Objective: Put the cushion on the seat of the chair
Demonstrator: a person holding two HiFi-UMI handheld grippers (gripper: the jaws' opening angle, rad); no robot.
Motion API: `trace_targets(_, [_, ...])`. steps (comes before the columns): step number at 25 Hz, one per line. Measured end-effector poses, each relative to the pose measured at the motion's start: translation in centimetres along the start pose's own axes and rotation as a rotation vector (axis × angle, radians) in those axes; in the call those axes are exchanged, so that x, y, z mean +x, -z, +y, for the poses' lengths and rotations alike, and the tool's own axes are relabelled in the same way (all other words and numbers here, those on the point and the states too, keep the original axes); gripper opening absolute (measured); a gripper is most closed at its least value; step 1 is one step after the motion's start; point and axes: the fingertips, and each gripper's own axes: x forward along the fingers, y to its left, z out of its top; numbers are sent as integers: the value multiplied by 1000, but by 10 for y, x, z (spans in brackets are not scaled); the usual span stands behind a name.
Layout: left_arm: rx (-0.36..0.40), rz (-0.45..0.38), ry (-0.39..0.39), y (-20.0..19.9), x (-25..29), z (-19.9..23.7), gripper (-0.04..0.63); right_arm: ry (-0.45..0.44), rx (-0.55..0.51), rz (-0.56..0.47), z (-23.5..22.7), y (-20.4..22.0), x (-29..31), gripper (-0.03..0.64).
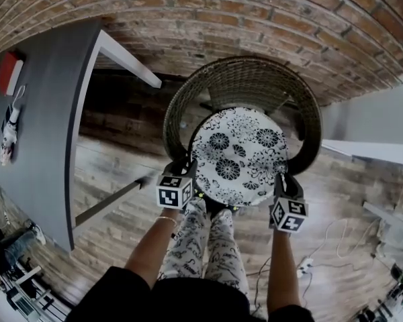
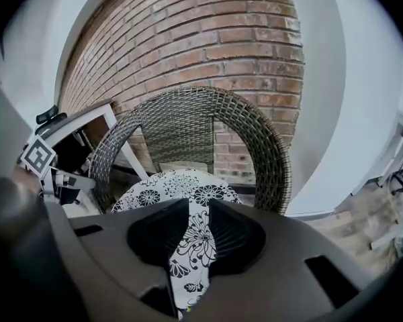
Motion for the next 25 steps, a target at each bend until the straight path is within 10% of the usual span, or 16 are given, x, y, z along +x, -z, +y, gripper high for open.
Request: trace_targets(25, [135, -218, 96, -97, -105, -66, 4, -18, 196, -269, 23, -86, -107, -2])
